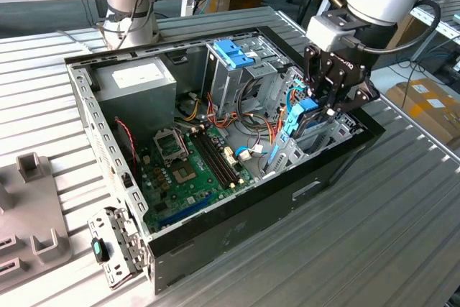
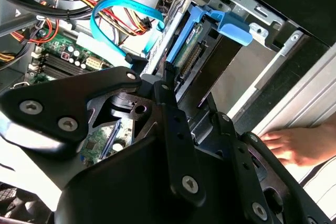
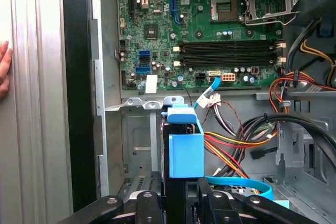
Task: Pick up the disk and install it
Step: 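Insert the disk into the insertion slot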
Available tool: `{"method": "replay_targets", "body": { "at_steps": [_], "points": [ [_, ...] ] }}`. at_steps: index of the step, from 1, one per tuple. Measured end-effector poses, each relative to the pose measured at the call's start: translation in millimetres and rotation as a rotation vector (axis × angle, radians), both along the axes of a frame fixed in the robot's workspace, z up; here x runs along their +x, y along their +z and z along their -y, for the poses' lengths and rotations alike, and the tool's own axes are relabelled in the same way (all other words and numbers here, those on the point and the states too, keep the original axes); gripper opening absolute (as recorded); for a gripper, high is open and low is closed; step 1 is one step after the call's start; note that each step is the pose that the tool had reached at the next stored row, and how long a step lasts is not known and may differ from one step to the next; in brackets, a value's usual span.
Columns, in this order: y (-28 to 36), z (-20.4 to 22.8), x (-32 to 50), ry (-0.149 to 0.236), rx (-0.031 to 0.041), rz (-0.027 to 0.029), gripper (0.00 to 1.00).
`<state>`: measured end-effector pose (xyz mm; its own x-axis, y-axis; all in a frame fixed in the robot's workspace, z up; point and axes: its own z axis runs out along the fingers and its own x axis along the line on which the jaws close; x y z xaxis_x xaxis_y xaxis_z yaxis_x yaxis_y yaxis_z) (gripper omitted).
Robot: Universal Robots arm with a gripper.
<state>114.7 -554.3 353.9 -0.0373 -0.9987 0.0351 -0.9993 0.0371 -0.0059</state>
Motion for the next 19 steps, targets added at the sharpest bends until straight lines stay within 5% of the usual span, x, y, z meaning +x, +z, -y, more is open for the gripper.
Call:
{"method": "replay_targets", "body": {
  "at_steps": [4, 16, 19],
  "points": [
    [-7.6, 0.0, 0.0, 0.0, -0.0001, 0.0, 0.35],
    [-8.0, 0.0, 0.0, 0.0, -0.0001, 0.0, 0.35],
    [-8.1, 0.0, 0.0, 0.0, -0.0001, 0.0, 0.42]
  ]
}}
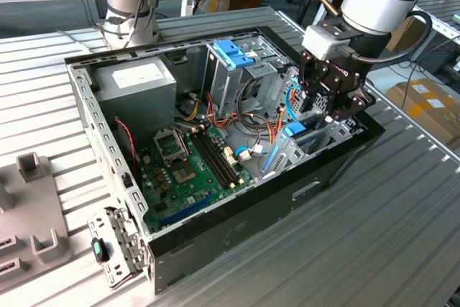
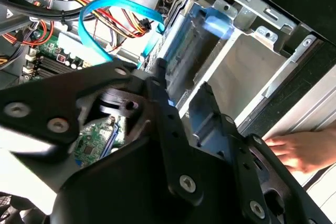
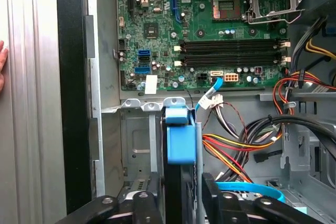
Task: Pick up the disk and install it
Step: 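Insert the disk into the insertion slot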
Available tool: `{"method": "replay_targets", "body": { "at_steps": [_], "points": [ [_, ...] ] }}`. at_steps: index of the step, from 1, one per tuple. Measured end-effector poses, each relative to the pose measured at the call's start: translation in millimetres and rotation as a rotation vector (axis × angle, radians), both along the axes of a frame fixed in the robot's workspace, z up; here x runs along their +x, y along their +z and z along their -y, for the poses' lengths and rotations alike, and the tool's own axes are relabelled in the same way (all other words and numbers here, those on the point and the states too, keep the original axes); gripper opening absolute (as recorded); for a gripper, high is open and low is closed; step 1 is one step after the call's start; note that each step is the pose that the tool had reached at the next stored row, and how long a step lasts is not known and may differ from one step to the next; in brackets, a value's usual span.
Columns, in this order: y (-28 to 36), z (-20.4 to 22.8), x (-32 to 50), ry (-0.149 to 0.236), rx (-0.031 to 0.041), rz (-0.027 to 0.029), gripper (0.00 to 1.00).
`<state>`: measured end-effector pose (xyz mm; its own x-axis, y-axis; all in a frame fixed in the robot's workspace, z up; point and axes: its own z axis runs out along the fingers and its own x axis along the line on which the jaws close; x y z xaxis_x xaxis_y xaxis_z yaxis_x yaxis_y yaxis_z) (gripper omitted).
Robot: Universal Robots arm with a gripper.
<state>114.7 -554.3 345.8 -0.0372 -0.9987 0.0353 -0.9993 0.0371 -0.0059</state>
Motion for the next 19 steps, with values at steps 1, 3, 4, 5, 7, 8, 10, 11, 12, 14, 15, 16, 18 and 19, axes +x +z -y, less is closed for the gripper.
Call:
{"method": "replay_targets", "body": {
  "at_steps": [1, 3, 4, 5, 7, 8, 10, 11, 12, 14, 15, 16, 18, 19],
  "points": [
    [-0.1, 0.0, 0.0, 0.0, 0.0002, -0.0001, 0.42],
    [-0.1, 0.0, 0.0, 0.0, 0.0001, 0.0, 0.49],
    [0.0, 0.0, 0.0, 0.0, 0.0, 0.0, 0.49],
    [0.0, 0.0, 0.0, 0.0, 0.0, 0.0, 0.49],
    [-0.2, 0.0, 0.0, 0.0, 0.0, 0.0, 0.49],
    [-0.3, 0.0, 0.0, 0.0, 0.0, 0.0, 0.49],
    [-0.4, 0.0, 0.0, 0.0, 0.0, 0.0, 0.49],
    [0.5, 0.0, 0.0, 0.0, 0.0001, 0.0, 0.49],
    [1.8, 0.0, 0.0, 0.0, 0.0002, 0.0001, 0.49],
    [6.4, 0.0, 0.0, 0.0, 0.0, 0.0, 0.49],
    [7.9, 0.0, 0.0, 0.0, 0.0001, 0.0, 0.49],
    [9.3, 0.0, 0.0, 0.0, 0.0001, 0.0, 0.49],
    [12.2, 0.0, 0.0, 0.0, 0.0001, 0.0, 0.49],
    [14.4, 0.0, 0.0, 0.0, 0.0, 0.0, 0.49]
  ]
}}
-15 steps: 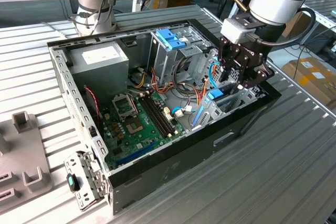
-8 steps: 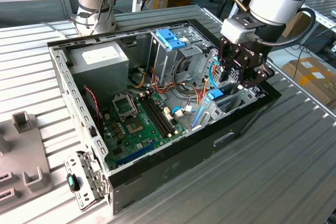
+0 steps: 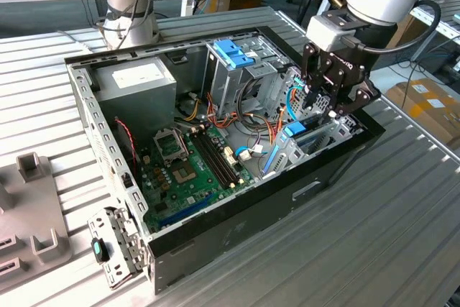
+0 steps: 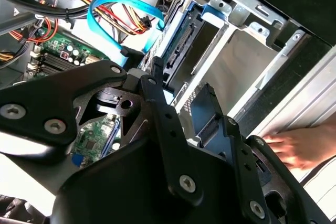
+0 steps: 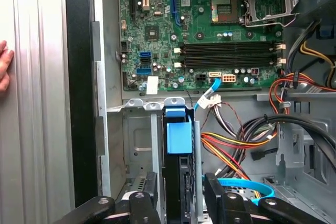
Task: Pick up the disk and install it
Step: 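Insert the disk into the insertion slot, then insert the first disk wire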
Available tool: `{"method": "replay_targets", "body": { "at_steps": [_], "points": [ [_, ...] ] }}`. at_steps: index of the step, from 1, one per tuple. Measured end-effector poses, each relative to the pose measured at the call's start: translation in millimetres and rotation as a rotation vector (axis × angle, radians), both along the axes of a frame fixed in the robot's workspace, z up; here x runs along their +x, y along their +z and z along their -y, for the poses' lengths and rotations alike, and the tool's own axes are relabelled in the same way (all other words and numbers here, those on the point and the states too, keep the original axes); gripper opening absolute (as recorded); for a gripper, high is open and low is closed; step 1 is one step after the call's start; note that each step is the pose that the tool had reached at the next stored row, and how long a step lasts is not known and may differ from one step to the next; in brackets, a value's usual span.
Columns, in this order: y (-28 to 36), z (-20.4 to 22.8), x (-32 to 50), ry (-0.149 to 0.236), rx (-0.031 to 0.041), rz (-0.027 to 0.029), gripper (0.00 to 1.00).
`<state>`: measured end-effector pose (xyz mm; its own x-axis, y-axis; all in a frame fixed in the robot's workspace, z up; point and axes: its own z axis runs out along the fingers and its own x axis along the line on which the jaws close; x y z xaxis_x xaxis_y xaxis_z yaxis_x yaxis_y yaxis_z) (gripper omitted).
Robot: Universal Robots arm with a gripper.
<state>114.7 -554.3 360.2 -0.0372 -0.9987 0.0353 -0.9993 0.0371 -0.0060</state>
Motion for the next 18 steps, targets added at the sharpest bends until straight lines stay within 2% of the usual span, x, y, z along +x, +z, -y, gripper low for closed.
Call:
{"method": "replay_targets", "body": {
  "at_steps": [3, 6, 8, 18],
  "points": [
    [4.7, 0.0, 0.0, 0.0, 0.0, 0.0, 0.49],
    [5.2, 0.0, 0.0, 0.0, 0.0001, 0.0, 0.49],
    [7.8, 0.0, 0.0, 0.0, 0.0001, 0.0, 0.49],
    [10.0, 0.0, 0.0, 0.0, 0.0002, 0.0, 0.49]
  ]
}}
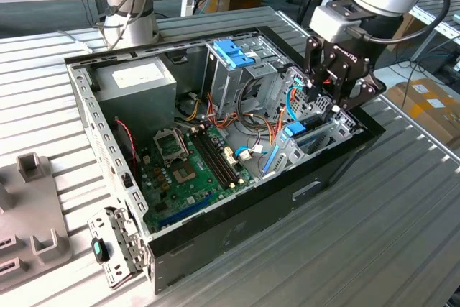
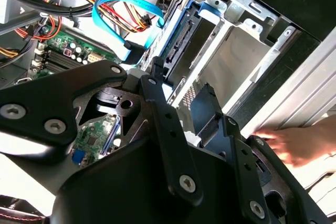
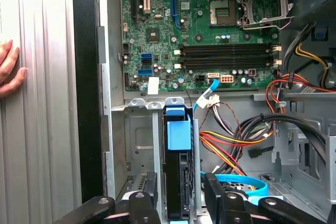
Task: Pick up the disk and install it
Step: 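Insert the first disk wire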
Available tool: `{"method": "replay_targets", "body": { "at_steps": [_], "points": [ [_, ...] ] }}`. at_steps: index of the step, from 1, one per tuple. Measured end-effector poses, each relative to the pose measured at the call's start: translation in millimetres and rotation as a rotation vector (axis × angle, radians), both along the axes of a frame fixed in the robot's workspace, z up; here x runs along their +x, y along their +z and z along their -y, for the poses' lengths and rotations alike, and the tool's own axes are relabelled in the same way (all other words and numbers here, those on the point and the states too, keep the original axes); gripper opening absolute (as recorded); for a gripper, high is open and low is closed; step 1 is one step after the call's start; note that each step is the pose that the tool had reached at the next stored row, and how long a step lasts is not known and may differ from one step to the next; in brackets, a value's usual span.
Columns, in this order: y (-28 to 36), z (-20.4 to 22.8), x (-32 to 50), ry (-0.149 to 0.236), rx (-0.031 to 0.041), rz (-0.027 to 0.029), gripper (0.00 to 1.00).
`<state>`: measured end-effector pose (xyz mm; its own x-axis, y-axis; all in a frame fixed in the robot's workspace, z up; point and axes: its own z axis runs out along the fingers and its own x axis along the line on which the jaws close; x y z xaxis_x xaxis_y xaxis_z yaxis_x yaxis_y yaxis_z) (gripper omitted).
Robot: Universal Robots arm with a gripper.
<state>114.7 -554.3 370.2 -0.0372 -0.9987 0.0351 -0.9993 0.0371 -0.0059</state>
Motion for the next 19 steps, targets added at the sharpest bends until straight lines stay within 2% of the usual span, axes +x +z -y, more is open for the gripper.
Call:
{"method": "replay_targets", "body": {
  "at_steps": [7, 16, 17, 19],
  "points": [
    [1.2, -0.3, 0.0, 0.0, -0.0002, 0.0, 0.49],
    [1.2, -4.6, 0.0, 0.0, -0.0002, 0.0, 0.49],
    [2.7, -4.7, 0.0, 0.0, -0.0004, 0.0, 0.49],
    [15.1, -5.0, 0.0, 0.0, -0.0004, -0.0001, 0.49]
  ]
}}
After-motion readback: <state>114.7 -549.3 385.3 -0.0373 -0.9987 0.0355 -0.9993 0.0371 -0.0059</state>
